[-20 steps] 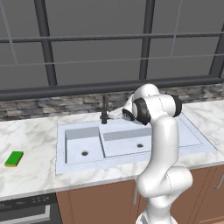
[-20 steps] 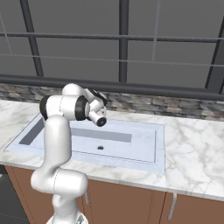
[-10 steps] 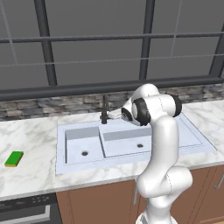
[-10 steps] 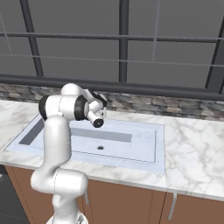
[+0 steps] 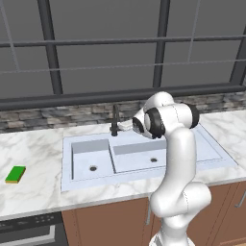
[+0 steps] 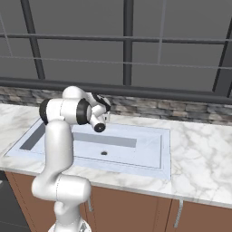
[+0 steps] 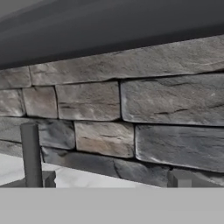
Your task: Soak the sponge with water for a few seconds and then drop it inside the sink.
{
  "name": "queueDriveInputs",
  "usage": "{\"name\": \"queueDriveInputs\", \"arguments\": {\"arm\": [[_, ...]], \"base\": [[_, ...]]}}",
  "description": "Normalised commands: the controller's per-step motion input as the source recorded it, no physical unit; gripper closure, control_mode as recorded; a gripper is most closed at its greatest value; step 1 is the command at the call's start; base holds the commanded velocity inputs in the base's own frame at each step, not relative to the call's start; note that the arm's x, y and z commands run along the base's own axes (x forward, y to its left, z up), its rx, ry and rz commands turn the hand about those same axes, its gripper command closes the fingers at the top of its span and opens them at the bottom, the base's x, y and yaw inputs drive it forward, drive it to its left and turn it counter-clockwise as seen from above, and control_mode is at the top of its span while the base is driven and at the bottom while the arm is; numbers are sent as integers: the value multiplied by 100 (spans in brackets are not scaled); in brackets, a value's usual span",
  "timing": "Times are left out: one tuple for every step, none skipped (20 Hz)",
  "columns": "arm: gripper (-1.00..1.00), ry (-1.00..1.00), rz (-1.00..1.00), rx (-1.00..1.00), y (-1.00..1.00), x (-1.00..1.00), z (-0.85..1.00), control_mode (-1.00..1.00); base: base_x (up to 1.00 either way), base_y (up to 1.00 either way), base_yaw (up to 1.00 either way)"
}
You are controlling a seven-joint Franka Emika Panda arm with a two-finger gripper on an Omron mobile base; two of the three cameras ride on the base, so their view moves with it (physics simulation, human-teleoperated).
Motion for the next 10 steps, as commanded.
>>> {"name": "queueDriveInputs", "arguments": {"arm": [[-100, 0, -4, 0, -41, 16, -4, -100], [-100, 0, -4, 0, -41, 17, -4, -100], [-100, 0, -4, 0, -44, 16, -4, -100], [-100, 0, -4, 0, -43, 14, -4, -100], [-100, 0, -4, 0, -43, 11, -5, -100], [-100, 0, -4, 0, -44, 14, -6, -100], [-100, 0, -4, 0, -45, 14, -6, -100], [-100, 0, -3, 0, -46, 14, -6, -100], [-100, 0, -3, 0, -46, 16, -3, -100], [-100, 0, -2, 0, -46, 14, -8, -100]], "base": [[0, 0, 0], [0, 0, 0], [0, 0, 0], [0, 0, 0], [0, 0, 0], [0, 0, 0], [0, 0, 0], [0, 0, 0], [0, 0, 0], [0, 0, 0]]}}
